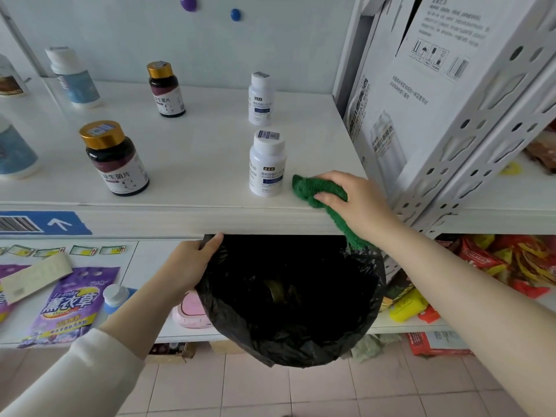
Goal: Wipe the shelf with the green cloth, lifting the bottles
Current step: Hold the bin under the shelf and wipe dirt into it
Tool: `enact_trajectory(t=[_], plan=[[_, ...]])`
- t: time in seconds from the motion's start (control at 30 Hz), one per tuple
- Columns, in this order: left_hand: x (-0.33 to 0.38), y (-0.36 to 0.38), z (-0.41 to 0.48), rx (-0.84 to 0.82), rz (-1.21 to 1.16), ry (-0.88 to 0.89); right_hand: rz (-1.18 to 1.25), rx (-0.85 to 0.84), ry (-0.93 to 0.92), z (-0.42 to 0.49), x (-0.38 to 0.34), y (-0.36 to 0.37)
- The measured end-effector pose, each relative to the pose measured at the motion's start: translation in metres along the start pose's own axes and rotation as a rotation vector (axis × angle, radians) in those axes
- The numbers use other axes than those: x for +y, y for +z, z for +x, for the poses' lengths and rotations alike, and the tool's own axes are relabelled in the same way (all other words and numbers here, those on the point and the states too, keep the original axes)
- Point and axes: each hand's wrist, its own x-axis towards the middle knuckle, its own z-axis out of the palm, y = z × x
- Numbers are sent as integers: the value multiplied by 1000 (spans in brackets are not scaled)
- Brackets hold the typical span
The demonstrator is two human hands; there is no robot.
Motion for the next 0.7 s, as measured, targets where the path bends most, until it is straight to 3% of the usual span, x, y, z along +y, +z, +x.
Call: enact_trajectory(t=[0.17, 0.3, 0.4, 0.5, 0.7], plan=[[-2, 1, -1, -8, 16, -5, 62, -74, 19, -35, -14, -6], [-11, 1, 1, -6, 34, 9, 152, 25, 21, -65, -22, 7], [-20, 1, -2, 0, 54, 10, 88, -91, 27, -84, -18, 29], [-32, 1, -10, -2, 68, 15, 112, -28, 78, -91, -12, 42], [-59, 0, -38, -7, 113, -47, 83, -138, 37, -105, -21, 63]])
